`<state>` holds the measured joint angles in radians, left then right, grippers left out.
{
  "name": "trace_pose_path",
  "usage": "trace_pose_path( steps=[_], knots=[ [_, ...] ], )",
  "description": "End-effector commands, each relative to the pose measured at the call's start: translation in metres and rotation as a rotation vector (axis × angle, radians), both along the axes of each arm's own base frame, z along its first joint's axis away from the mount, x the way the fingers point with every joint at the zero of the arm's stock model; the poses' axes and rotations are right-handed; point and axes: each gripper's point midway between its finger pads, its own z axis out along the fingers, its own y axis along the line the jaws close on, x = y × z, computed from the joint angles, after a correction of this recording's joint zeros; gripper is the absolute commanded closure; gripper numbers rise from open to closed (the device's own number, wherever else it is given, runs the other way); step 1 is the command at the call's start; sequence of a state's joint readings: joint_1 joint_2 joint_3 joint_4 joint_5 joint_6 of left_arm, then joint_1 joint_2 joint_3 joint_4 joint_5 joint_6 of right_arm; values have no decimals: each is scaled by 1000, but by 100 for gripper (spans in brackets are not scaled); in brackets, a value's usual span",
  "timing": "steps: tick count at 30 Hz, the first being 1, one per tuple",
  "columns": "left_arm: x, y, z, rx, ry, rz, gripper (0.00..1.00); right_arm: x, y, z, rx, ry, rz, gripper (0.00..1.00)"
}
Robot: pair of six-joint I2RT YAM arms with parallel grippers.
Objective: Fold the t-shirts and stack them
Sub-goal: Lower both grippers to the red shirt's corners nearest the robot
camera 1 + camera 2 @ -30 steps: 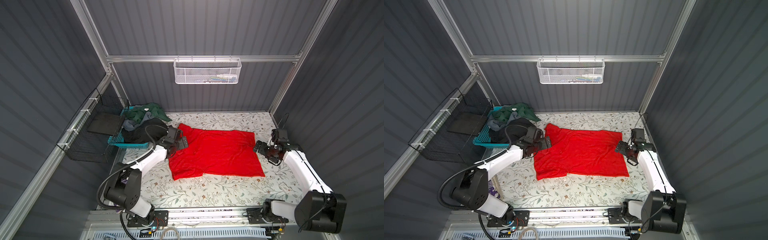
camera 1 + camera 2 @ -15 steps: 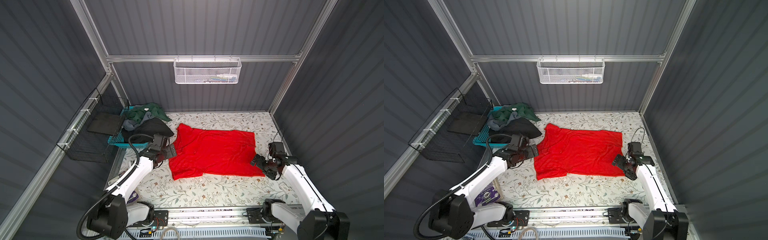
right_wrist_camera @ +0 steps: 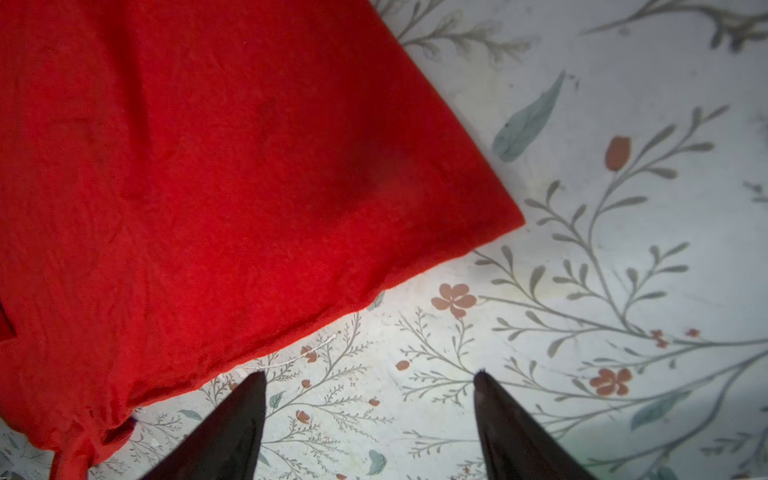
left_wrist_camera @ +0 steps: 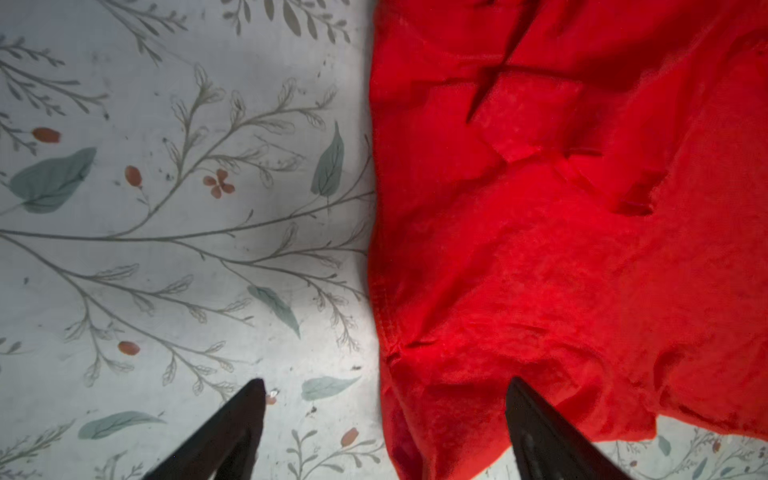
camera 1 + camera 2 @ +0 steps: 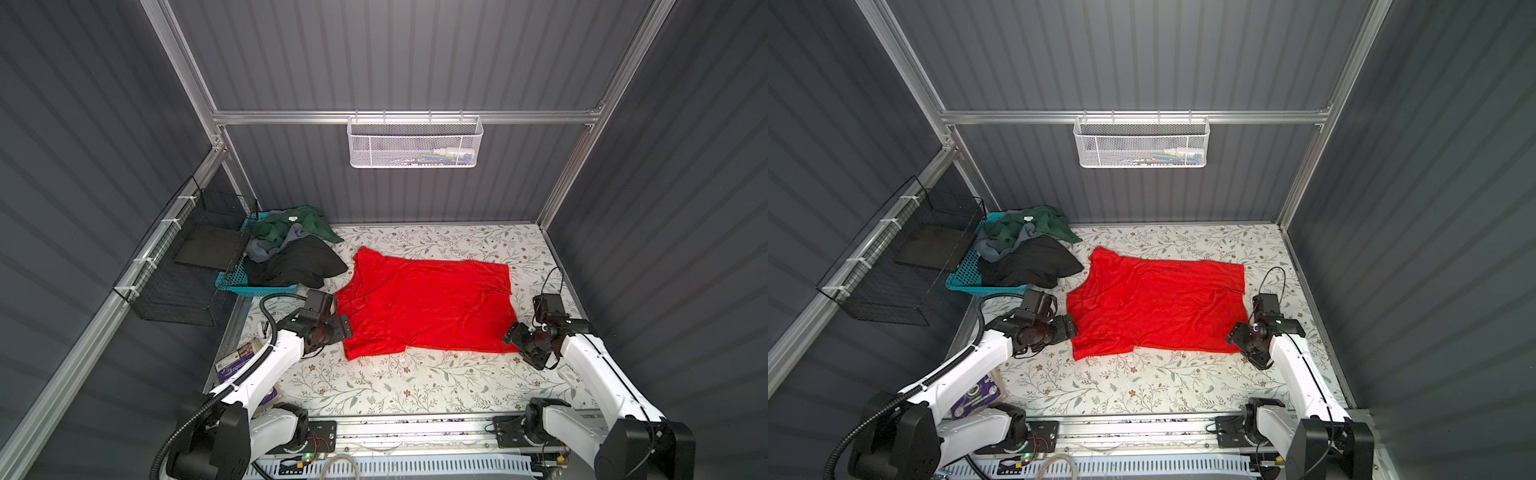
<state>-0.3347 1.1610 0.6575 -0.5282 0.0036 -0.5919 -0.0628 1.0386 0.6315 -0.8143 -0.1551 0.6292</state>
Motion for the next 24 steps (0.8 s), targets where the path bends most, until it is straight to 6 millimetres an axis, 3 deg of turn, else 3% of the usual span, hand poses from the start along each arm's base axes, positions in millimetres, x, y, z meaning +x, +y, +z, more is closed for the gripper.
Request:
trace_pose_path(
  steps=[1,5,13,24],
  knots=[
    [-16,-11,-12,-72,69,-21,19,-2,1,-5,5,7,-10,23],
    [-27,-18,-14,-123,72,-24,28,-2,1,-13,8,29,-11,27],
    [-54,-13,-13,-106,88,-25,29,-10,-12,-25,-61,75,-56,28],
    [-51,-25,-33,-145,116,-52,29,-10,-29,-44,-134,117,-156,33]
  ],
)
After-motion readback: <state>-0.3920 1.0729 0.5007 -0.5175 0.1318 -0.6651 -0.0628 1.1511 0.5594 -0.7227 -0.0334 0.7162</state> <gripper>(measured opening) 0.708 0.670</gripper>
